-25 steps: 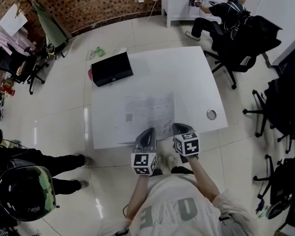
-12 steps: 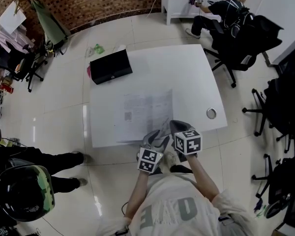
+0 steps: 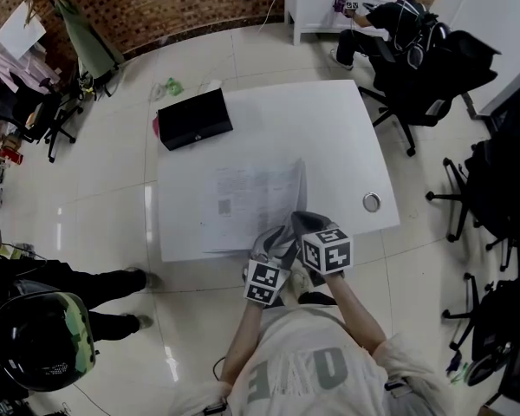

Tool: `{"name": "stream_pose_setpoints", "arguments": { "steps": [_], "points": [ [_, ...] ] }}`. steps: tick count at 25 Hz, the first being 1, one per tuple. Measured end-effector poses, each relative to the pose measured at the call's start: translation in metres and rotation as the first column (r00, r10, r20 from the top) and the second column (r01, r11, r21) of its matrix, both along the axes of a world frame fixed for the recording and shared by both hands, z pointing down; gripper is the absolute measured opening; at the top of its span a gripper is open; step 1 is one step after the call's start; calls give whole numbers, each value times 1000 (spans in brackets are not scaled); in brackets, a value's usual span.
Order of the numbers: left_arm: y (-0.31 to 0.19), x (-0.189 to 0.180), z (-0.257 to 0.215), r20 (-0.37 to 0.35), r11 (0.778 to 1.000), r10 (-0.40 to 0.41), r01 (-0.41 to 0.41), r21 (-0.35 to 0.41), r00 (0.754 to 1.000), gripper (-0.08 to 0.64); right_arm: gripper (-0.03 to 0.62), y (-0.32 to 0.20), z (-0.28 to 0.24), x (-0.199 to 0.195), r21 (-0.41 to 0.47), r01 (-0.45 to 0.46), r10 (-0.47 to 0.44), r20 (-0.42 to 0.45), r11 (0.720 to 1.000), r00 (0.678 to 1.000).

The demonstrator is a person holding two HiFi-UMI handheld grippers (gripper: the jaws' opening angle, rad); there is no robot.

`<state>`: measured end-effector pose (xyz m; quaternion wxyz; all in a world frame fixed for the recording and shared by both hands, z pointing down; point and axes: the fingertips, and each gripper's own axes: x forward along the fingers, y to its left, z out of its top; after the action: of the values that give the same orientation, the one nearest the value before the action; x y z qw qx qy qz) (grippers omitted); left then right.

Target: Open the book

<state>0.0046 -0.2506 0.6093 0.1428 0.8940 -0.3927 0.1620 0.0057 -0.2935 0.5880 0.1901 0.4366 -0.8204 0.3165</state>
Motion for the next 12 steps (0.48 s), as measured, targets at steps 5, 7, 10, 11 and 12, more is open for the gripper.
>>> {"name": "stream_pose_setpoints", "arguments": {
  "steps": [5,7,10,11,12],
  "points": [
    [-2,7,-3,15,1000,13,-14,24,1000,202,6,-1,-4,-5,8,17,-17,3,1000,1000],
    [-4,5,-7,-4,999,-3,4,34,1000,202,6,-2,-4,-5,4,19,-19,5,1000,1000],
    [-12,-5,-9,40,995,-69,66,76,997,106,6,-2,-4,-7,1,19,-19,7,1000,1000],
    [-13,-8,-8,75,992,-87,80,95,993,60,6,-2,-4,-7,2,20,-20,6,1000,1000],
    [-14,-9,-8,105,990,-99,87,112,990,54,6,-2,-4,-7,5,20,-21,5,1000,1000]
  ]
}}
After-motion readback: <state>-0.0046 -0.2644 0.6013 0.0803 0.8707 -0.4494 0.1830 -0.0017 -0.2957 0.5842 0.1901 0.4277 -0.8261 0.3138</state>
